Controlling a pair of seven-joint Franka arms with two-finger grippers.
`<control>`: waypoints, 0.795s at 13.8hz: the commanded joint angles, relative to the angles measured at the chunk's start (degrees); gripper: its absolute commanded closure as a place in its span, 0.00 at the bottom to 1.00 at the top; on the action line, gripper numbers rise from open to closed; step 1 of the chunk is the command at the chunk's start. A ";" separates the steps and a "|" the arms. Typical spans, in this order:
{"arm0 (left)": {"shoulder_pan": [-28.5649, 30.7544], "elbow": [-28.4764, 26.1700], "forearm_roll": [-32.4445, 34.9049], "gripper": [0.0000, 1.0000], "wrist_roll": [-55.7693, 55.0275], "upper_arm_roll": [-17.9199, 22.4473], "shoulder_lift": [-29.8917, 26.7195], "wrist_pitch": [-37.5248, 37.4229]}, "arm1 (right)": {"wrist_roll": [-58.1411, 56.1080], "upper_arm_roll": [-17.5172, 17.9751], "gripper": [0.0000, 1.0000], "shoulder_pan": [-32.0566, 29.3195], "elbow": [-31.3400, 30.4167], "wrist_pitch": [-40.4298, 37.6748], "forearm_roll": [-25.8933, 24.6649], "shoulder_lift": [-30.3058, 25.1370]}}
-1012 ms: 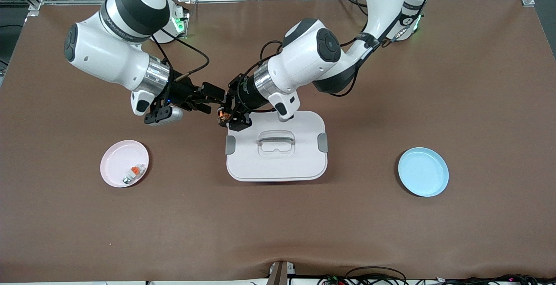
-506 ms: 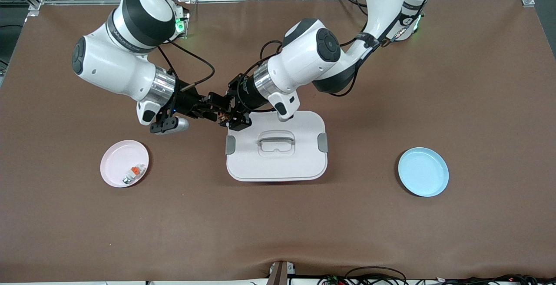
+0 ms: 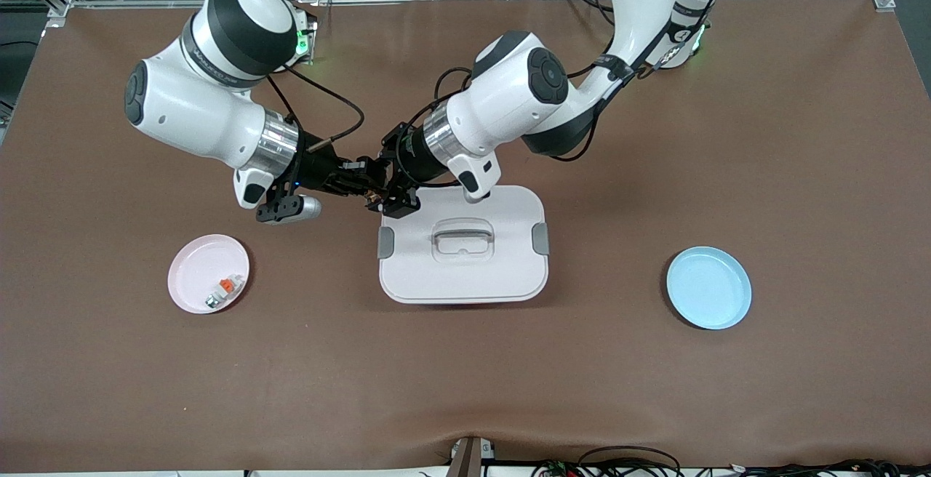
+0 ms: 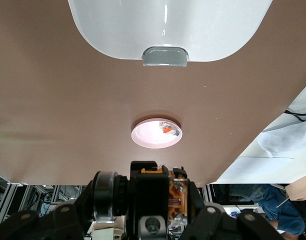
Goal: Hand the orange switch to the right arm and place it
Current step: 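Grasp the orange switch with the right gripper beside the left gripper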
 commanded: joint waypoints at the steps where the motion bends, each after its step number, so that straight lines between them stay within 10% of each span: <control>1: -0.44 -0.12 1.31 1.00 -0.52 0.53 -0.57 -0.02 | 3.70 -0.48 1.00 0.72 1.03 -0.69 0.73 0.29; 6: -0.09 -0.12 1.31 1.00 -0.52 0.44 -0.75 -0.02 | 5.03 -0.48 1.00 0.90 1.47 -0.70 0.73 0.29; 7: 0.00 -0.12 1.22 0.88 -0.52 0.44 -0.84 -0.02 | 5.03 -0.48 1.00 0.98 1.47 -0.70 0.73 0.29; 8: 0.00 -0.12 1.31 0.18 -0.52 0.44 -1.01 -0.11 | 5.03 -0.48 1.00 1.07 1.47 -0.70 0.73 0.38; 9: 0.18 -0.12 1.31 0.00 -0.52 0.53 -1.27 -0.20 | 5.03 -0.48 1.00 1.07 1.47 -0.61 0.73 0.38; 11: 0.27 -0.12 1.22 0.00 -0.43 0.88 -1.71 -2.30 | 5.03 -0.48 1.00 1.16 1.47 -0.61 0.73 0.38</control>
